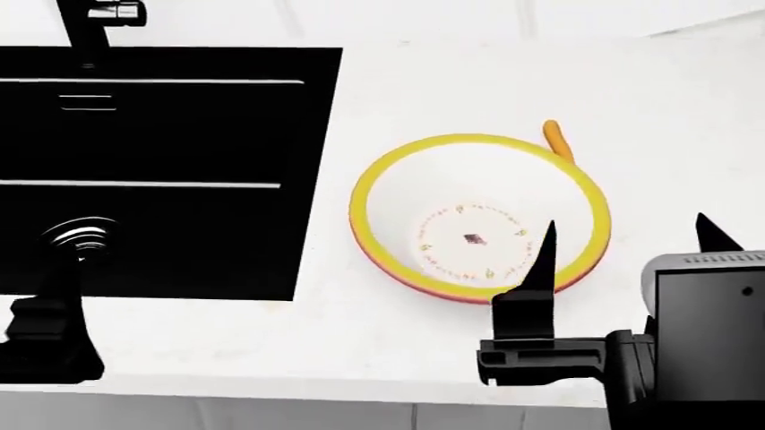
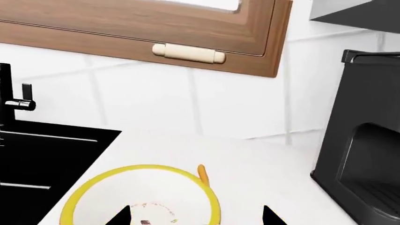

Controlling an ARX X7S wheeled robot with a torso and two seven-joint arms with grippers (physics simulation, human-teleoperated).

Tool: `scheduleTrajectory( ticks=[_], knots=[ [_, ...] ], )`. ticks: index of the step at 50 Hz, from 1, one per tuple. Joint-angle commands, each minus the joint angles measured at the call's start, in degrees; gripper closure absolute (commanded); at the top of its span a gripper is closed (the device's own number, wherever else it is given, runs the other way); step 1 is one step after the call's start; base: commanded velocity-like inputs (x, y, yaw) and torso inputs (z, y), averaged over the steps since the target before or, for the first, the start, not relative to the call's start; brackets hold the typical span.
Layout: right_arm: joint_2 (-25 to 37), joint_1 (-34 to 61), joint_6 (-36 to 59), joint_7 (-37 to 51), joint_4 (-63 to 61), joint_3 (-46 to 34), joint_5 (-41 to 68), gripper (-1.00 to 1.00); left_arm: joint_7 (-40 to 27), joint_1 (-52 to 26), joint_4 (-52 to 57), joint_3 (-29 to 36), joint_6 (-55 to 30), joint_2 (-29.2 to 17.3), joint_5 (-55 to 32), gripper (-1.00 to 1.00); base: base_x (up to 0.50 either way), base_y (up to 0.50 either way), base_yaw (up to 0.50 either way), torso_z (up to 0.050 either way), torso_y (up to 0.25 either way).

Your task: There is a mixed pile of frozen fruits and vegetables on the counter. Locate all the frozen vegetables and place the items in a bowl on the counter. Take all the frozen fruits and defrost them in a running sink.

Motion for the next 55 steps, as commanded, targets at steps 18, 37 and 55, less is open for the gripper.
scheduleTrajectory(
  ticks=[18,37,55],
  knots=[
    [0.11,-0.09,0.17,1.08,1.42,0.69,2.46,-1.00,-1.07,0.81,-0.85,-2.23,2.33,-0.81,-2.65,-1.00,0.50,-0.13,0.00,0.000,0.000],
    [-0.36,3.91,4.66,1.86,1.64,2.48,6.78,-1.00,-2.90,1.14,-0.73,-3.09,2.55,-1.84,-5.58,-1.00,0.48,-0.20,0.00,0.000,0.001],
    [5.06,18.64,3.79,12.00,27.60,-5.96,24.53,-1.00,-4.31,0.27,-0.09,-5.32,0.53,-2.83,-9.26,-1.00,0.01,0.00,0.00,0.000,0.001]
  ],
)
